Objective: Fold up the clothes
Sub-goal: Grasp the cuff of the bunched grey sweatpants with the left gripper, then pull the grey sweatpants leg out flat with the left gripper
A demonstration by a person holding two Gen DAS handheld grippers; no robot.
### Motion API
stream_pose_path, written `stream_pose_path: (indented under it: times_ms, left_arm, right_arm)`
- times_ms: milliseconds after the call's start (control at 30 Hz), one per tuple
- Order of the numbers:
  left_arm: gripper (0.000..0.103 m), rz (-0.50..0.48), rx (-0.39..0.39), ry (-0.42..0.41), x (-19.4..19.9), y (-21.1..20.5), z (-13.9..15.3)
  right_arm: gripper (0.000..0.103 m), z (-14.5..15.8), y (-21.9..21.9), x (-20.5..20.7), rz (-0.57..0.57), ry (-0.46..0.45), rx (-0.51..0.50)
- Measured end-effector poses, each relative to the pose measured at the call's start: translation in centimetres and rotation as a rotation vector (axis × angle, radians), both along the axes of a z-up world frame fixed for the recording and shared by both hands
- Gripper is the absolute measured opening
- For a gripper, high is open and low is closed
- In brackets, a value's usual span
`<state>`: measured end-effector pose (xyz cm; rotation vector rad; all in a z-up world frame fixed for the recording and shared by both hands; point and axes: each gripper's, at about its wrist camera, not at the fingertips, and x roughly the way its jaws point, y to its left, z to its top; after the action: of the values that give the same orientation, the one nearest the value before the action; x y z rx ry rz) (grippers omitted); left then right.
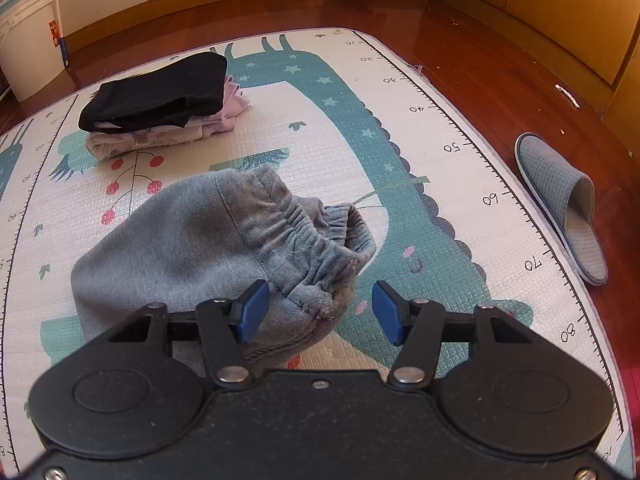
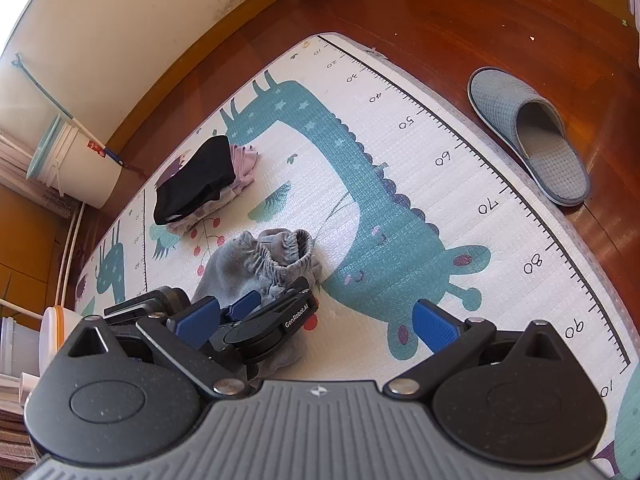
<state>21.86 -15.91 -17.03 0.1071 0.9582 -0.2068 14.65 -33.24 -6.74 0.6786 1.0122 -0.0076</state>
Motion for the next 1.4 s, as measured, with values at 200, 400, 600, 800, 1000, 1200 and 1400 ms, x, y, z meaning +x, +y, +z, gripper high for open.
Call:
stream_pose_path:
  times_ms: [200,400,600,800,1000,1200,1400]
  left_arm:
    - [0.018,0.035,-0.055,-0.041,-0.1,2.2,1.1]
    - [0.016,0.101,-0.092,-0.122,-2.0,7.5,4.3]
    - [0.016,0.240,-0.090,-0.160,-4.8,14.7,6.3]
    - [0.015,0.383,-0.077,-0.162,-7.5,22.0,7.0]
    - [0.015,0.532,-0.094,-0.137,-9.1,28.0,6.3]
    - [0.014,0.678,-0.104,-0.084,-10.5,33.2,4.4]
    - [0.014,0.774,-0.088,0.002,-11.4,36.3,1.4]
  right_arm:
    - [0.102,0.1,0.8,0.2,0.011,0.001,-0.001]
    - [0.102,1.2,2.2,0.1,0.021,-0.026,0.012]
    - [0.102,2.5,4.8,-0.2,0.047,-0.058,0.017]
    - [0.102,3.0,7.1,-0.2,0.078,-0.068,0.004]
    - [0.102,2.6,8.8,0.2,0.096,-0.055,-0.014]
    - [0.102,2.1,10.5,0.7,0.126,-0.044,-0.035]
    - [0.102,1.4,11.6,1.2,0.162,-0.025,-0.060]
